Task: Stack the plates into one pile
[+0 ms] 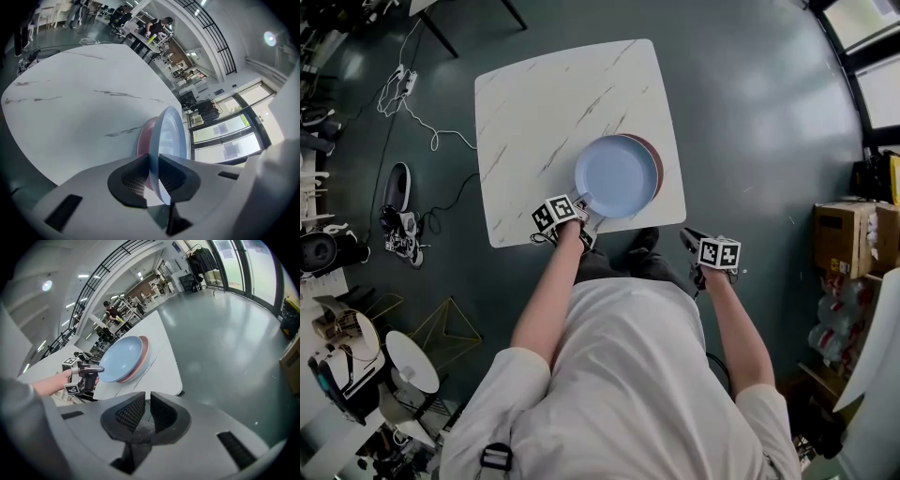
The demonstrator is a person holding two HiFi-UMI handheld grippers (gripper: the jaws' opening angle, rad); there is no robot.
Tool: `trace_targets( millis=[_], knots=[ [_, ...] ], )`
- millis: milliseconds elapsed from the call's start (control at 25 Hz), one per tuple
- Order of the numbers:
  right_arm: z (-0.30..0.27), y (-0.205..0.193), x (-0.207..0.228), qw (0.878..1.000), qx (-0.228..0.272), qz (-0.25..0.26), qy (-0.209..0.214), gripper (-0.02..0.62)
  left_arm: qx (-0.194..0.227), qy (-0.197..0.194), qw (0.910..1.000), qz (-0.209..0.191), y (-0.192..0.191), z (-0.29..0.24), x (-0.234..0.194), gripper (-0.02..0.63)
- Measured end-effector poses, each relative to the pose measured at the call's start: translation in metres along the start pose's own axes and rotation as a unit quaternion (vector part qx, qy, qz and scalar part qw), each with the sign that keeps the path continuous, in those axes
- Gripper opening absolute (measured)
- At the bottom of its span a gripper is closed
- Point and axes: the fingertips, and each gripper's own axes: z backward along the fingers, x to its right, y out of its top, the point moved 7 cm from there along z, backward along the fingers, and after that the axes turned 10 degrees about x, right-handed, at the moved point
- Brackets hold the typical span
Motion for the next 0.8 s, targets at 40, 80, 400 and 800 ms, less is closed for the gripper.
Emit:
trace_targets(
  millis=[40, 80, 400, 800],
  knots=[
    [0.001, 0.002, 0.004, 1.000, -0.001, 0.002, 0.002, 0.049, 0.003, 0.002, 1.0000, -0.003, -0.001, -0.003, 0.002, 0.055],
    [0.002, 0.003, 0.007, 1.000, -0.004, 0.005, 0.003, 0.049, 0.006, 0.005, 1.0000, -0.004, -0.002, -0.006, 0.004, 0.055],
    [0.015, 0.009, 0.044, 1.000, -0.026, 0.014, 0.000, 0.049, 0.023, 0.025, 0.9994, -0.002, -0.015, -0.022, 0.013, 0.060],
    [0.009, 0.028, 0.064, 0.999, -0.036, 0.018, 0.017, 0.050, 0.008, 0.054, 0.9836, -0.172, -0.022, -0.021, 0.023, 0.198]
  ],
)
